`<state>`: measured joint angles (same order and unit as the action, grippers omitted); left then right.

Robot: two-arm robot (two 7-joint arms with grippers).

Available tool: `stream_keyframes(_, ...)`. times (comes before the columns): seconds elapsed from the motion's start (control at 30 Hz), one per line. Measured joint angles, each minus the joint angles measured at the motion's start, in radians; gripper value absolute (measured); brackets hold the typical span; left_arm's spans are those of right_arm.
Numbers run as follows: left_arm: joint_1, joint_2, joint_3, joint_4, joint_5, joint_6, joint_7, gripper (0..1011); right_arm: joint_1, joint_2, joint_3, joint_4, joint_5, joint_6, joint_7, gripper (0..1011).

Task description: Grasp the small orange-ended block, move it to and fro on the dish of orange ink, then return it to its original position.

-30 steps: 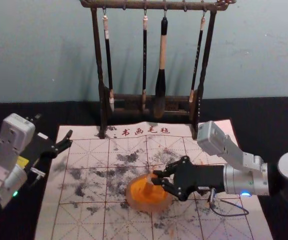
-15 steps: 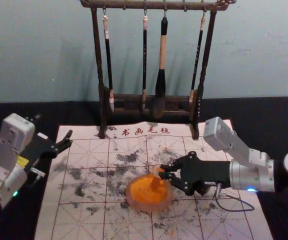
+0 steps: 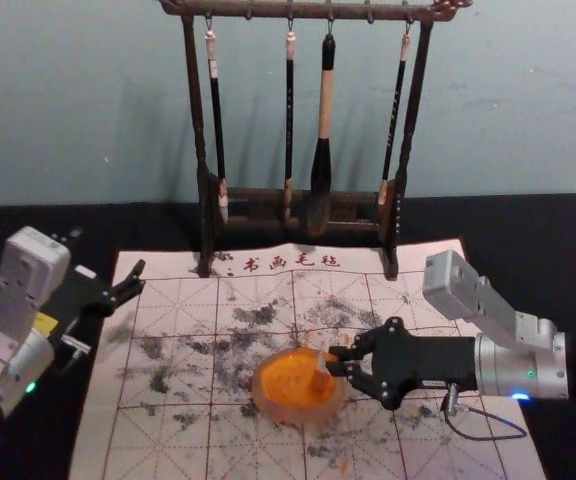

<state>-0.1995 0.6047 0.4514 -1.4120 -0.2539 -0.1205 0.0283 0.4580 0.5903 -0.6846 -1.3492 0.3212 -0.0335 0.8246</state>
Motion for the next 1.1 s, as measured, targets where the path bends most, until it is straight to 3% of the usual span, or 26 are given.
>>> stream_keyframes(0.3, 0.000, 0.000, 0.000, 0.000, 0.000, 0.000, 0.000, 1001, -0.003, 0.001, -0.011, -0.010, -0.001, 0.000, 0.009, 81)
stream_keyframes(1.1, 0.000, 0.000, 0.000, 0.000, 0.000, 0.000, 0.000, 1002, 0.048, -0.040, -0.055, 0.019, -0.029, -0.002, 0.031, 81)
